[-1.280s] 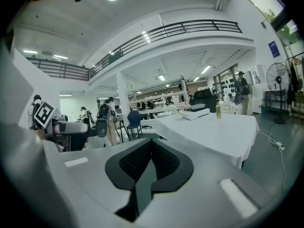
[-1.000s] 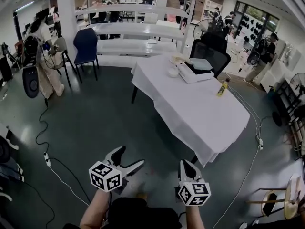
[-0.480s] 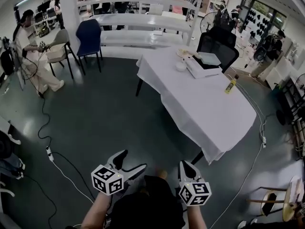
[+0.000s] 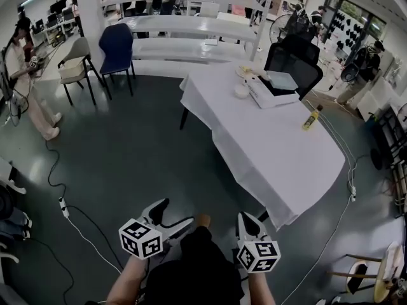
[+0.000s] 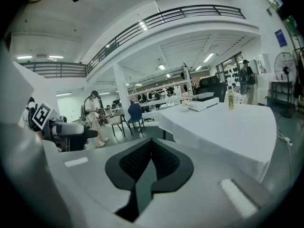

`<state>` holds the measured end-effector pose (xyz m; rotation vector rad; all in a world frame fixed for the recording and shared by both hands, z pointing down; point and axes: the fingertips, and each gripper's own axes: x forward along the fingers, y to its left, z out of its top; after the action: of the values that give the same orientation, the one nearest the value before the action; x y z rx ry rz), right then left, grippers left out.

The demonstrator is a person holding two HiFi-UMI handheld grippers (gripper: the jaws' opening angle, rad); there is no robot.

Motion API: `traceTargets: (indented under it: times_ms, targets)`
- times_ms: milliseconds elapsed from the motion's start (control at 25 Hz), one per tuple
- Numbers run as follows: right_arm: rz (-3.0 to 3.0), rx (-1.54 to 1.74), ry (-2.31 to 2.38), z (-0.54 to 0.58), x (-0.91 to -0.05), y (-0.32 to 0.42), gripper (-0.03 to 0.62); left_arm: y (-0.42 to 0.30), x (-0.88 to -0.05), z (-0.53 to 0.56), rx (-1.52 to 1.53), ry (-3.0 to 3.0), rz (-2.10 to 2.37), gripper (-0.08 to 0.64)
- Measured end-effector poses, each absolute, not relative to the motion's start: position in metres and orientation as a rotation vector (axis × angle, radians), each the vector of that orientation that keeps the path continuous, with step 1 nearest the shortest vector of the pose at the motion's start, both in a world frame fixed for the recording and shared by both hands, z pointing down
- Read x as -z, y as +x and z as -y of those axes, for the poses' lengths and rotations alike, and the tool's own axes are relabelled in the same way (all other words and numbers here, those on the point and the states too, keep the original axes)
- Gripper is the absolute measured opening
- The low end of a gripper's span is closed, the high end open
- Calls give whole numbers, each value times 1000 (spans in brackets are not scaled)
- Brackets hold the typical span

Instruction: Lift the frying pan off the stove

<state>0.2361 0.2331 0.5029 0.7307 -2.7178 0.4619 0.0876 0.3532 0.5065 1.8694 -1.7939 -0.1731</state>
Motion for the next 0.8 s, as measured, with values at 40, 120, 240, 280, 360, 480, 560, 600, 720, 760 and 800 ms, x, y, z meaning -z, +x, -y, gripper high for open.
traceTargets:
  times_ms: [40, 120, 240, 280, 360, 480, 560, 600, 720, 760, 800]
  targets:
    - [2721, -462, 729, -224, -503, 230, 6, 82, -506, -344, 179, 1870, 1795, 383]
    - [2729, -462, 723, -203, -503, 216, 6, 70, -504, -324, 188, 1872, 1806, 383]
    - [2736, -458, 713, -172, -502, 195, 6, 51, -500, -291, 189, 1879, 1812, 383]
    - [2738, -455, 710, -161, -500, 187, 6, 44, -498, -280, 188, 1882, 1815, 383]
    - [2745, -452, 705, -137, -494, 173, 6, 29, -491, -258, 184, 1889, 1823, 383]
    - [2746, -439, 690, -98, -487, 151, 6, 7, -482, -220, 183, 1896, 1834, 383]
    - [2747, -429, 681, -73, -484, 136, 6, -8, -481, -195, 187, 1892, 1840, 383]
    - [2747, -427, 681, -60, -484, 129, 6, -15, -482, -183, 191, 1887, 1842, 383]
    - [2747, -428, 683, -24, -484, 112, 6, -35, -482, -150, 211, 1877, 1852, 383]
    - [2745, -426, 680, -15, -485, 107, 6, -41, -481, -140, 218, 1878, 1856, 383]
    - [2744, -425, 678, -6, -486, 102, 6, -46, -480, -131, 222, 1880, 1860, 383]
